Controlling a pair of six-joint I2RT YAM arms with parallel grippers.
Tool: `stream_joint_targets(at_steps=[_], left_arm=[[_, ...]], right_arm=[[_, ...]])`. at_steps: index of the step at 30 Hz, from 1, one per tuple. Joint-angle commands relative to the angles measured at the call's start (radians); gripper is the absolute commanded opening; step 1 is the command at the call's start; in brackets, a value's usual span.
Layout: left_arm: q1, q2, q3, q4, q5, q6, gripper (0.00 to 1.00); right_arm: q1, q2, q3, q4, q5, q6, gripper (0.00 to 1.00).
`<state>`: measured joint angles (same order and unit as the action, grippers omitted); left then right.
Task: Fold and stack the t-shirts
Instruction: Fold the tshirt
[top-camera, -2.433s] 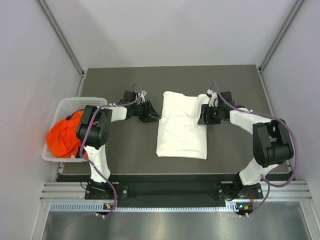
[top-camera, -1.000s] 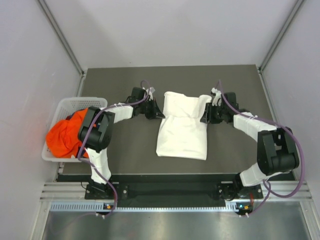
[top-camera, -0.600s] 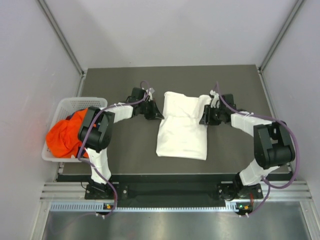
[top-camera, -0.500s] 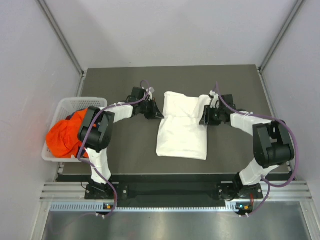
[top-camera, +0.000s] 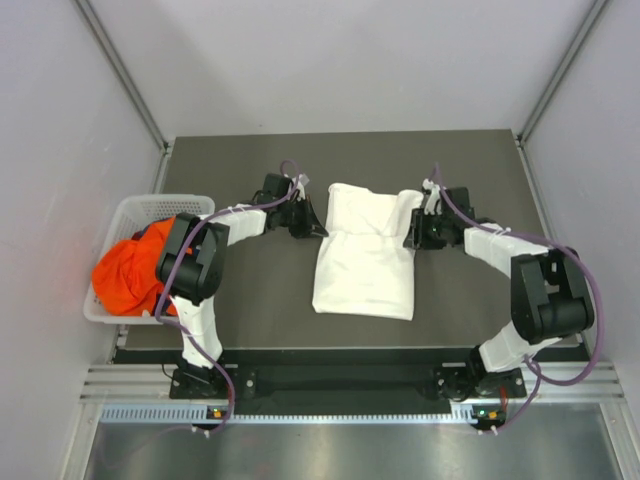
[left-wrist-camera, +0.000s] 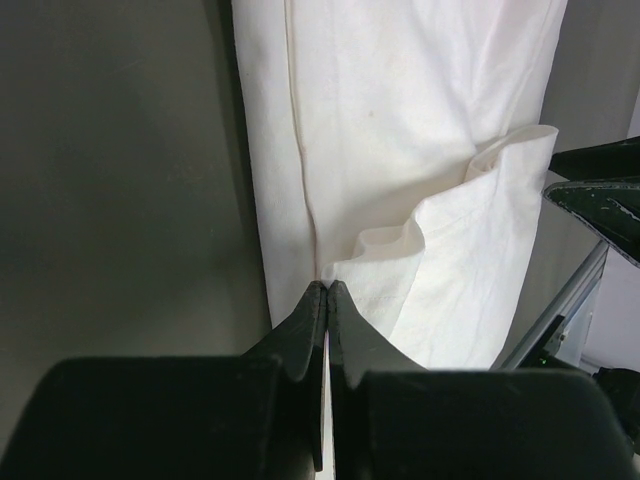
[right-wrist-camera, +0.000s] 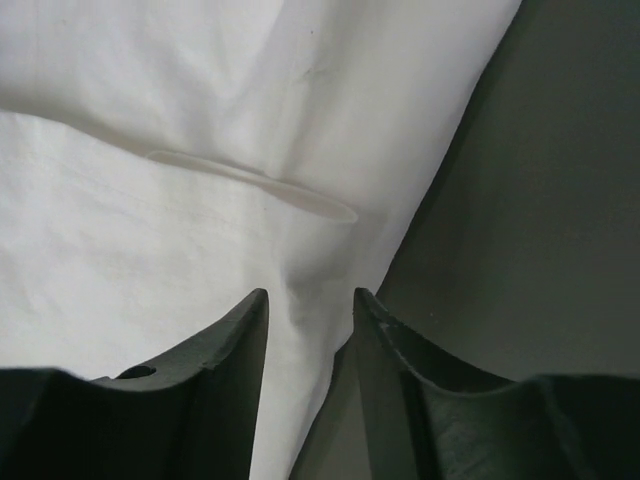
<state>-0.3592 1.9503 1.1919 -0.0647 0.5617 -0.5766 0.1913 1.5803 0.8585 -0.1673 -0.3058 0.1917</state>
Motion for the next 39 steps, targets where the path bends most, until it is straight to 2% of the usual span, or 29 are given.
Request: stream_joint_targets(at_steps=[1, 5, 16, 17, 18, 20, 21, 23, 29, 32, 35, 36, 39], left_arm=[[-0.003, -0.011, 0.028, 0.006, 0.003, 0.008, 0.0], [-0.003, -0.007, 0.029, 0.017, 0.006, 0.001, 0.0], [-0.003, 0.007, 0.031, 0.022, 0.007, 0.003, 0.0], [-0.003, 0.01, 0.032, 0.02, 0.009, 0.003, 0.0], [-0.003, 0.01, 0.034, 0.022, 0.009, 0.001, 0.0], [-0.003, 0.004, 0.032, 0.019, 0.003, 0.003, 0.0], [-0.003, -0.001, 0.032, 0.02, 0.003, 0.003, 0.0], [-0.003, -0.016, 0.032, 0.014, -0.002, 0.003, 0.0], [-0.006, -0.056, 0.029, 0.005, -0.025, -0.012, 0.0], [-0.01, -0.067, 0.034, 0.016, -0.014, -0.017, 0.0], [-0.02, -0.076, 0.037, 0.042, 0.012, -0.023, 0.0], [-0.021, -0.077, 0.04, 0.048, 0.018, -0.025, 0.0], [-0.03, -0.074, 0.057, 0.046, 0.02, -0.022, 0.0]], right_arm=[[-0.006, -0.042, 0.046, -0.032, 0.065, -0.029, 0.42], [-0.006, -0.017, 0.054, -0.023, 0.054, -0.035, 0.44], [-0.004, 0.083, 0.07, 0.048, -0.026, -0.006, 0.43], [-0.001, 0.084, 0.067, 0.054, -0.027, -0.005, 0.41], [-0.001, 0.077, 0.062, 0.063, -0.026, -0.008, 0.3], [0.002, 0.063, 0.051, 0.068, -0.021, -0.006, 0.17], [0.002, 0.046, 0.051, 0.06, -0.013, -0.008, 0.06], [0.002, 0.02, 0.044, 0.035, 0.02, -0.006, 0.0], [0.003, -0.095, -0.024, 0.048, 0.047, 0.005, 0.0], [0.005, -0.126, -0.038, 0.057, 0.063, 0.021, 0.05], [0.004, -0.147, -0.052, 0.06, 0.073, 0.037, 0.15], [0.004, -0.151, -0.056, 0.058, 0.076, 0.046, 0.24], [0.004, -0.149, -0.059, 0.055, 0.083, 0.046, 0.3]])
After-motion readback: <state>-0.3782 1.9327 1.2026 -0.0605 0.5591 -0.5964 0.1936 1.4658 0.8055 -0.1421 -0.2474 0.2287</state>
